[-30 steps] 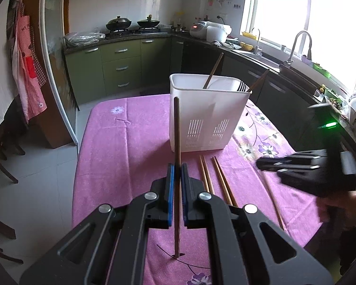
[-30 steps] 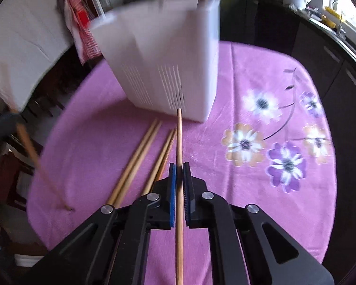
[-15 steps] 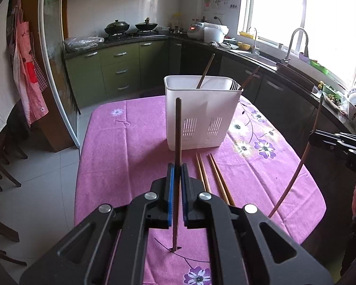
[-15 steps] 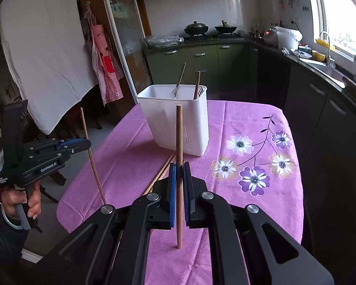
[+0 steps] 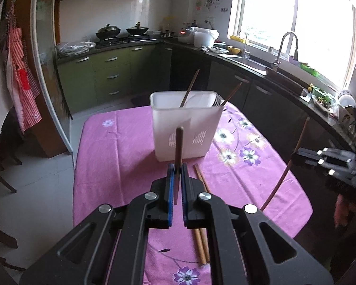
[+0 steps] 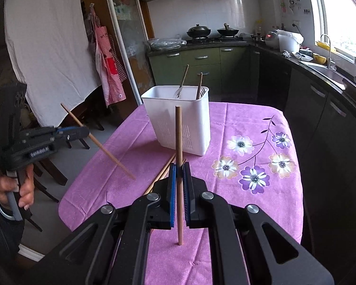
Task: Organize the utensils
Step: 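Carry the chopstick into the holder with the left tool while the right tool carries its chopstick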
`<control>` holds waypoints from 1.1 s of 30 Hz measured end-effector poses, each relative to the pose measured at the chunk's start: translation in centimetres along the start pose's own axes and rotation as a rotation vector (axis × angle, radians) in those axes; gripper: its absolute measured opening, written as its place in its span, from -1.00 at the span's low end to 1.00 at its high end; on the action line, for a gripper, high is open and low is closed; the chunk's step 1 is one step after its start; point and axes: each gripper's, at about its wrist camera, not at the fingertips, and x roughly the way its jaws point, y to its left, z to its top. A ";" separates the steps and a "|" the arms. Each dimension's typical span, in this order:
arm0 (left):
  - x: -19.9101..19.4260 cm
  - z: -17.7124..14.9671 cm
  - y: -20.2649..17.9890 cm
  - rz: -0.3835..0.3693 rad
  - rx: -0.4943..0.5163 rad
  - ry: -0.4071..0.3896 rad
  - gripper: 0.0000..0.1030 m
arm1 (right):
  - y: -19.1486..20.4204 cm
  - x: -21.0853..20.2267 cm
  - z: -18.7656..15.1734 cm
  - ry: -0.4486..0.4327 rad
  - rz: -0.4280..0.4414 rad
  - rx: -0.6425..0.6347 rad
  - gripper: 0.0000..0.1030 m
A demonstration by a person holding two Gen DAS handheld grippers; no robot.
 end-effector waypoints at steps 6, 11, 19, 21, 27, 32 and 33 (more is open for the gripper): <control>-1.1 4.3 -1.3 -0.026 0.027 -0.021 -0.89 | -0.8 -0.1 -0.2 -0.004 0.016 0.010 -0.88; -2.3 8.1 -2.7 -0.023 0.053 -0.066 -0.89 | -1.5 0.0 -0.1 -0.006 0.025 0.016 -0.88; -2.4 14.4 -4.4 0.033 0.086 -0.130 -0.89 | -2.6 0.2 -0.1 -0.008 0.049 0.027 -0.87; -2.1 15.7 -4.5 0.045 0.085 -0.135 -0.89 | -2.8 0.3 -0.1 -0.010 0.055 0.029 -0.87; 0.1 18.6 -4.1 0.108 0.082 -0.146 -0.89 | -3.2 0.2 -0.3 -0.014 0.071 0.034 -0.87; 3.4 19.0 -2.8 0.124 0.051 -0.103 -0.89 | -3.6 0.1 -0.4 -0.012 0.082 0.039 -0.87; 4.2 18.8 -2.5 0.123 0.044 -0.089 -0.89 | -3.6 0.1 -0.3 -0.012 0.083 0.039 -0.87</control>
